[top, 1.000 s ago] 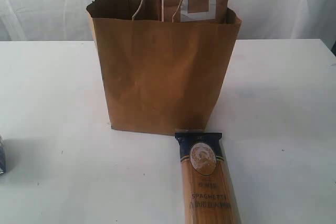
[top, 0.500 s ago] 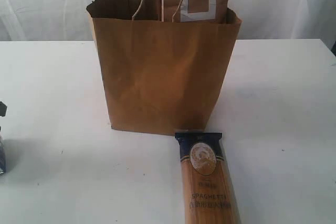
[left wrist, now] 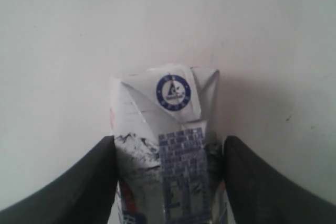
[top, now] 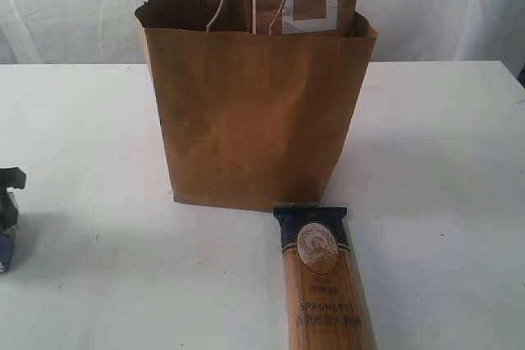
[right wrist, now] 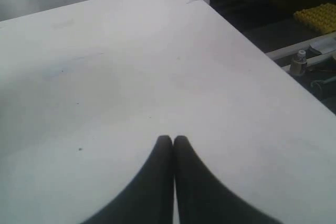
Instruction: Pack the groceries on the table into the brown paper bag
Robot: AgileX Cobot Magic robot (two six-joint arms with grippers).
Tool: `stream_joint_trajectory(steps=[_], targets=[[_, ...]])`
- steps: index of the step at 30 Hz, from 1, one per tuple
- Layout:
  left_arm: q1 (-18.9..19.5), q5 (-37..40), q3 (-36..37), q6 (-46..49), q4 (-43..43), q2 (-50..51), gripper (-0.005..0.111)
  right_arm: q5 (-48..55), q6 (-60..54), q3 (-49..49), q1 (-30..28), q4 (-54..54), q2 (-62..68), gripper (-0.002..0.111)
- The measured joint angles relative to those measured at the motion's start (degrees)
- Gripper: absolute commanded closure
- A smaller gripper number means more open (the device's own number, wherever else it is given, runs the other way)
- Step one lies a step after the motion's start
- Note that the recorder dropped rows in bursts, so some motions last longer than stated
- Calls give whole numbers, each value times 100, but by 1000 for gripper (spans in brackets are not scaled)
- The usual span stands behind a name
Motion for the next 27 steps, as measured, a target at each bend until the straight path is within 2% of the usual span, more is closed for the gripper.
stream_joint_trajectory(steps=[6, 9, 22, 27], targets=[[-316, 149, 0, 1811, -1855, 148, 47, 0, 0, 0, 0, 0, 0, 108], [-455, 321, 35, 2469, -2377, 184, 47, 0, 0, 0, 0, 0, 0, 108], [-458, 345, 35, 2728, -2502, 191, 46, 0, 0, 0, 0, 0, 0, 108], [-458, 328, 35, 2728, -2331, 191, 29, 0, 0, 0, 0, 0, 0, 108]])
